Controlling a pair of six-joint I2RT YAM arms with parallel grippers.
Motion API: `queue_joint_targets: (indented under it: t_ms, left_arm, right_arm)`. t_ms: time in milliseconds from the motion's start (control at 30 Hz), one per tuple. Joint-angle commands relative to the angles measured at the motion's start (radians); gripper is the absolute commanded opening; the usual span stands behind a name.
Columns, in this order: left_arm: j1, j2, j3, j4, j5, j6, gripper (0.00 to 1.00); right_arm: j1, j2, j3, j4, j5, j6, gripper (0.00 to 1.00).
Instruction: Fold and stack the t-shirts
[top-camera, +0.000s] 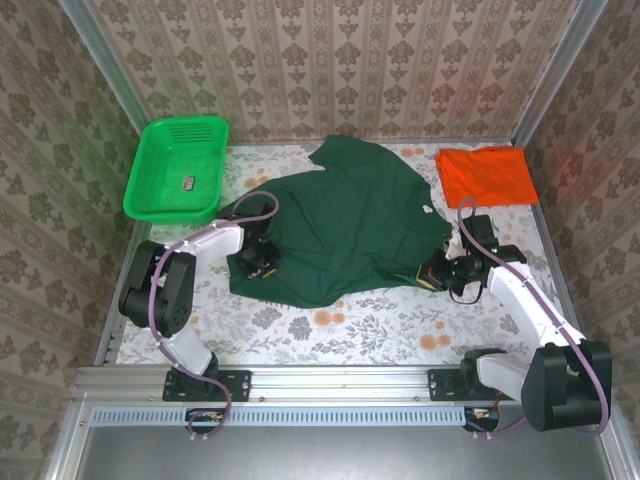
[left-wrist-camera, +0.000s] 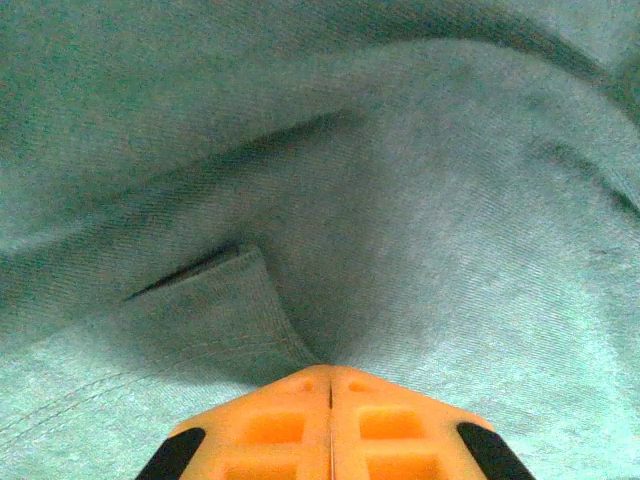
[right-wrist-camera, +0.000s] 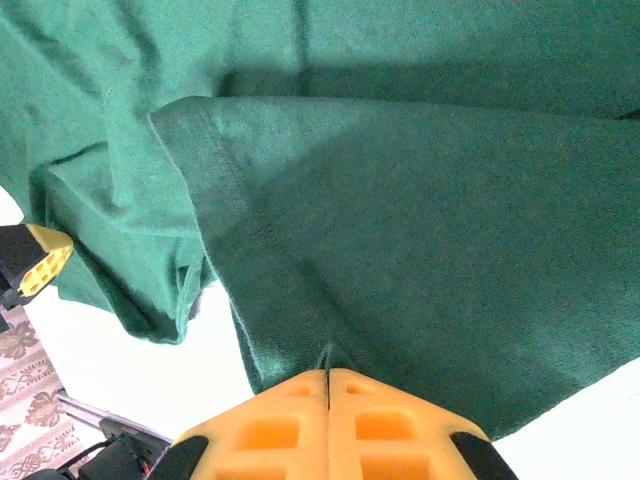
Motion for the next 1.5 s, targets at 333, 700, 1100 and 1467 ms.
queue_joint_targets:
  t_ms: [333, 700, 1100, 1467]
  left_arm:
    - [0.004, -0.111, -0.059, -0.035, -0.003, 0.004, 0.00]
    - [0.002, -0.478, -0.175, -0.246, -0.046, -0.009, 0.00]
    - [0.069, -1.075, -0.341, -0.649, -0.150, -0.151, 0.12]
    - [0.097, -0.963, -0.287, -0.494, -0.141, -0.017, 0.23]
  right_arm:
    - [0.004, 0.020, 0.070, -0.030, -0.042, 0.012, 0.00]
    - [-0.018, -0.040, 0.170, -0.177, -0.103, 0.033, 0.00]
    - [-0.165, -0.459, -0.085, -0.104, -0.001, 0.322, 0.00]
    - [-0.242, -0.506, -0.042, -0.332, 0.418, 0.364, 0.48]
